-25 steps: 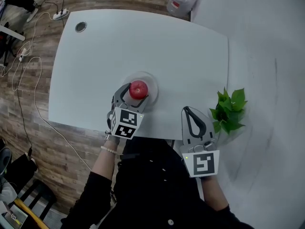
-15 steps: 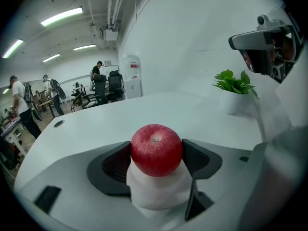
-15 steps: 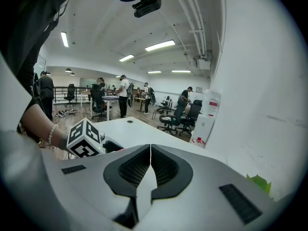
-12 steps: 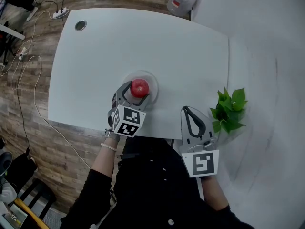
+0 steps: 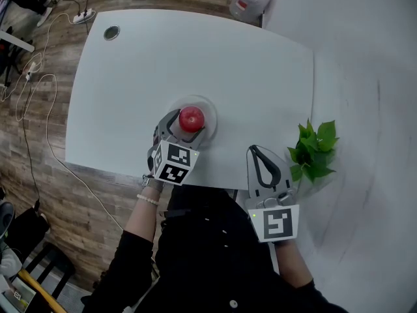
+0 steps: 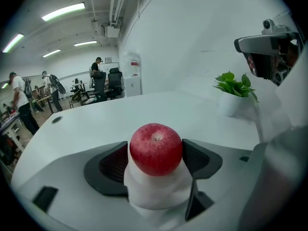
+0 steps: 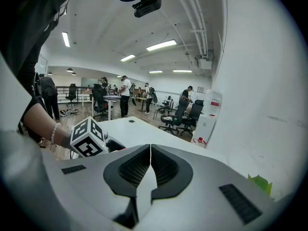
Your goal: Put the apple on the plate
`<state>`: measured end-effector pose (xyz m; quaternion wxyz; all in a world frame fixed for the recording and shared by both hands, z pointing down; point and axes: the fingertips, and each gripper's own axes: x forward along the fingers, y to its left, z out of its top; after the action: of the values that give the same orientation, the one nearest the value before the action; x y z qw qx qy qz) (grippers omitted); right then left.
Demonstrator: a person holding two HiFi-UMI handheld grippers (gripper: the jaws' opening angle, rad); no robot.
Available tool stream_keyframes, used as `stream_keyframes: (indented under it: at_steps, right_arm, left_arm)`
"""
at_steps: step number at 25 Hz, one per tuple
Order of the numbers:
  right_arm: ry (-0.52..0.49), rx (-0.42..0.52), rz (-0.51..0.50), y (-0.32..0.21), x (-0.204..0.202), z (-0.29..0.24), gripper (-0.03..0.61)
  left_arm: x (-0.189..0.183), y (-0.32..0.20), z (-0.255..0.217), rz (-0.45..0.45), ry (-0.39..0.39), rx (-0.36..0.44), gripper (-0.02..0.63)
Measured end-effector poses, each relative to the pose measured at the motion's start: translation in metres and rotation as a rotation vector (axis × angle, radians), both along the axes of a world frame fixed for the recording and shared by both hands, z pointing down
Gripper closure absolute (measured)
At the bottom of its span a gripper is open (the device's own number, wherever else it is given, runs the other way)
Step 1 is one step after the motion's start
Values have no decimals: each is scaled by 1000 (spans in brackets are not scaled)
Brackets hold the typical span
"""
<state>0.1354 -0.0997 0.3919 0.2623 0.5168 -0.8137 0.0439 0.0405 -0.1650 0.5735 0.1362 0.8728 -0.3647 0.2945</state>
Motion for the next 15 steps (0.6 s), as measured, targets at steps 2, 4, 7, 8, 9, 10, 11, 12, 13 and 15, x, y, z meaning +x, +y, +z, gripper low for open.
stream_keyframes:
  at_steps: [2, 4, 7, 8, 9, 10, 11, 12, 13, 15]
  right_arm:
    - [-2, 3, -3, 0, -3, -1, 535]
    - [-4, 5, -4, 0, -5, -2, 535]
    - [-1, 9, -11, -1, -8, -3, 535]
    - [-2, 12, -15, -1, -10, -4, 535]
    - [-4, 16, -19, -2, -12, -5, 535]
    - [-6, 20, -23, -2, -14, -6, 535]
    - [-8, 25, -27, -2, -16, -8, 535]
    - [-11, 29, -29, -2, -18, -9, 535]
    - [-14, 32, -31, -3, -19, -11, 535]
    - [-17, 38, -33, -4, -22, -13, 535]
  left_arm:
    - [-2, 0, -3, -4, 11, -3, 265]
    - [-3, 1, -6, -2, 16, 2, 265]
    - [-4, 3, -12, 14, 4, 23, 265]
    - [-5, 4, -15, 18, 0, 31, 265]
    - [-6, 4, -18, 17, 1, 37, 265]
    - [-7, 4, -21, 14, 6, 42, 265]
    - [-8, 5, -25, 9, 12, 46, 265]
    - [-10, 5, -28, 6, 19, 51, 265]
    - [-11, 5, -32, 6, 24, 56, 266]
    - [-14, 6, -39, 12, 24, 67, 267]
